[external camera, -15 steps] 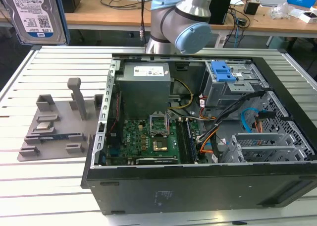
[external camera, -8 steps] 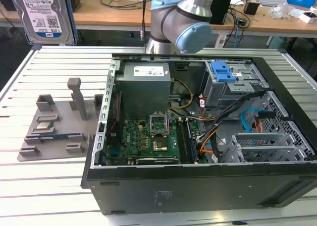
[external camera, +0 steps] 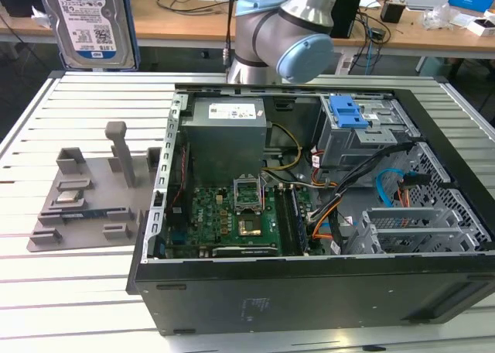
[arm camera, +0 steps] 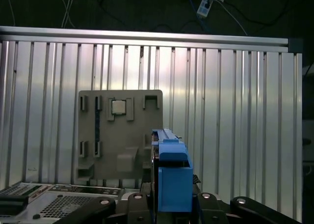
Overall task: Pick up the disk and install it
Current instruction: 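Pick up the disk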
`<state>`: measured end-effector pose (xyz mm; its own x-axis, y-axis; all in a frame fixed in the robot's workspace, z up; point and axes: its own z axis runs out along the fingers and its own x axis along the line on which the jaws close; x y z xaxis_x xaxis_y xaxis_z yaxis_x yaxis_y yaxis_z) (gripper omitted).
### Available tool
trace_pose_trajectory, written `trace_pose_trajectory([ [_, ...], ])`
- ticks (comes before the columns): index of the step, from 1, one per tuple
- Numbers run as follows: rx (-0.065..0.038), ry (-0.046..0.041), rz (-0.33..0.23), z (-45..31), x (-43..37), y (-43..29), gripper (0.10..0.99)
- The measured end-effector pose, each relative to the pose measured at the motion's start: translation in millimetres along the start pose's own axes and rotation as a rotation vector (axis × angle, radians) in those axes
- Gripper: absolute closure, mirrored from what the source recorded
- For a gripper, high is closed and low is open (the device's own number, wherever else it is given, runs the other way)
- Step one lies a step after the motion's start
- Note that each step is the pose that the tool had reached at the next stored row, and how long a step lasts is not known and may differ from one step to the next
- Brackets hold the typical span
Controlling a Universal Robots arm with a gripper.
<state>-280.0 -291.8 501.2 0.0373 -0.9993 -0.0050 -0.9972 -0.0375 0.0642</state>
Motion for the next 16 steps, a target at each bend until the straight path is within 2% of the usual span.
trace_pose_trajectory([
  [4, 0.0, 0.0, 0.0, -0.6, 0.4, -9.4, 0.722],
  [7, 0.0, 0.0, 0.0, -1.4, 0.8, -22.1, 0.722],
  [16, 0.0, 0.0, 0.0, -3.1, 1.8, -48.0, 0.722],
])
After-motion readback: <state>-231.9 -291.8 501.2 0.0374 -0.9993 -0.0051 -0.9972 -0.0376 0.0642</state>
